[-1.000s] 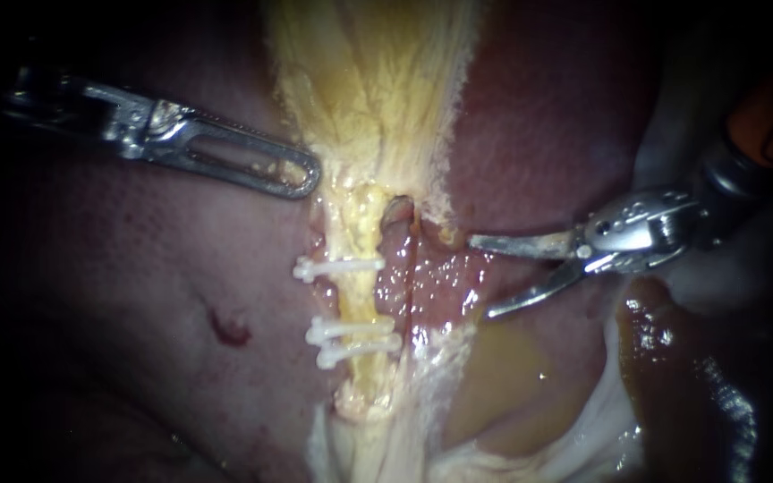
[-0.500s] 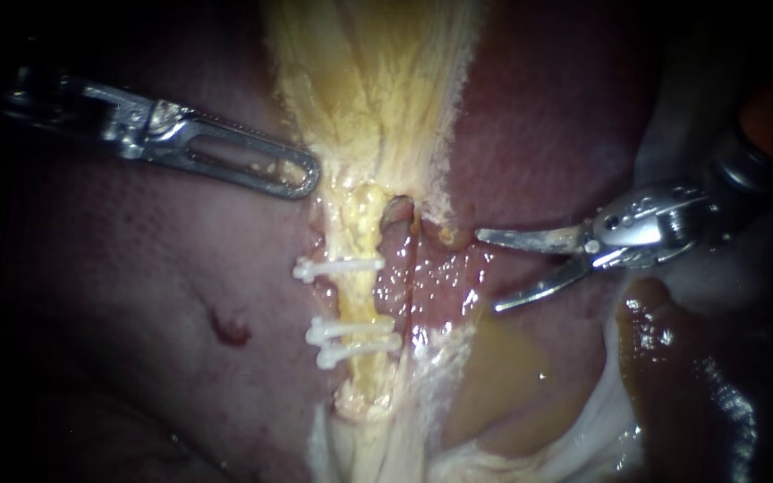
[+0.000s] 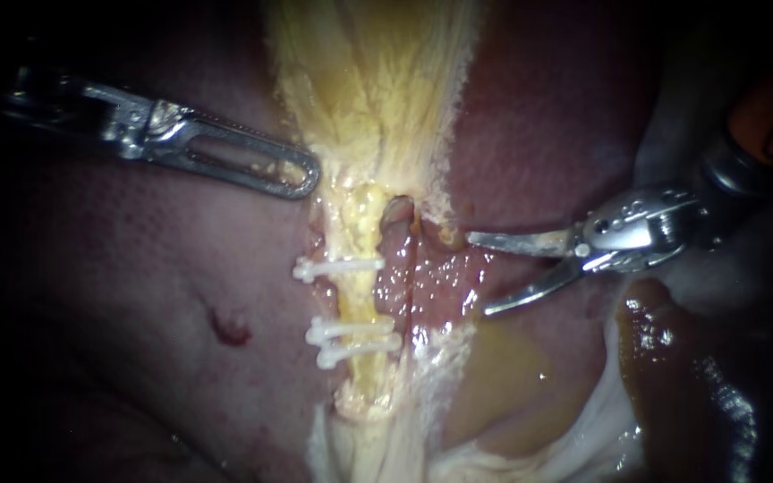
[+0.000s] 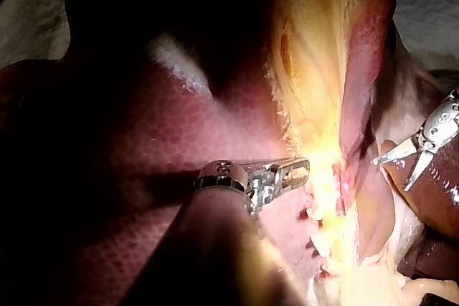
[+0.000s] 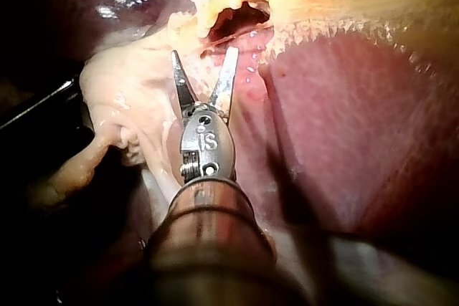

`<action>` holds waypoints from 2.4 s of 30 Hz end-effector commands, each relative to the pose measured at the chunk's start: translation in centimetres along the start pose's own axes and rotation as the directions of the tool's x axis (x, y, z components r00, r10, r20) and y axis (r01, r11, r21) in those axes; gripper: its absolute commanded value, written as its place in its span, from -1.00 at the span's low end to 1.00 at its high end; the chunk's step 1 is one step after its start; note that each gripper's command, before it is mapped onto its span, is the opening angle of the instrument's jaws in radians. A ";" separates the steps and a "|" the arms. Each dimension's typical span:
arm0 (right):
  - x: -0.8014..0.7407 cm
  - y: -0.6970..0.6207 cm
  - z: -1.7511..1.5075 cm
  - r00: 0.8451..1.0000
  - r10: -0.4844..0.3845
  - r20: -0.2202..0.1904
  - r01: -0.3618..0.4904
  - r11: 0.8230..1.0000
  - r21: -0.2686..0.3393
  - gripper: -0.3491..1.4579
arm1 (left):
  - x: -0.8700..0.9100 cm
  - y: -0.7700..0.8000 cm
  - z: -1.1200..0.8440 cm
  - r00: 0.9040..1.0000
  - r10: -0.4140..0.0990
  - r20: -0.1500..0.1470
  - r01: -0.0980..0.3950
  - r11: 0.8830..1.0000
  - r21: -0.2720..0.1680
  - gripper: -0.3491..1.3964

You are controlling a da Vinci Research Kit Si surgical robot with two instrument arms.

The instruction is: Go to the cutting position left tube

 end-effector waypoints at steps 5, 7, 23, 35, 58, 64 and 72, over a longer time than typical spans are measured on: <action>0.00 0.00 0.01 1.000 0.000 0.000 0.000 1.000 0.003 0.99 | 0.00 0.00 0.00 1.000 0.000 0.000 0.000 1.000 0.000 -1.00; -0.01 0.00 0.02 1.000 -0.001 0.000 0.001 1.000 0.003 0.99 | 0.00 0.00 -0.01 1.000 0.000 0.000 0.000 1.000 0.000 -1.00; -0.07 -0.06 0.20 1.000 -0.010 -0.001 0.010 0.999 0.031 0.99 | 0.01 -0.01 -0.03 1.000 0.000 0.000 0.000 1.000 0.000 -1.00; -0.18 -0.14 0.56 1.000 -0.008 -0.001 0.008 0.997 0.070 0.99 | 0.02 -0.04 -0.06 1.000 -0.001 0.000 0.001 1.000 0.000 -1.00; -0.48 -0.07 1.08 1.000 0.017 0.018 -0.019 0.992 0.124 0.99 | 0.06 -0.14 -0.13 1.000 -0.002 0.000 0.002 1.000 0.000 -1.00; -0.55 -0.01 1.10 1.000 0.012 0.024 -0.015 0.991 0.133 0.99 | 0.06 -0.15 -0.16 1.000 -0.002 -0.001 0.002 1.000 0.001 -1.00; -0.55 0.02 1.15 1.000 0.007 0.026 -0.011 0.988 0.154 0.99 | 0.07 -0.18 -0.17 1.000 -0.002 -0.001 0.002 1.000 0.000 -1.00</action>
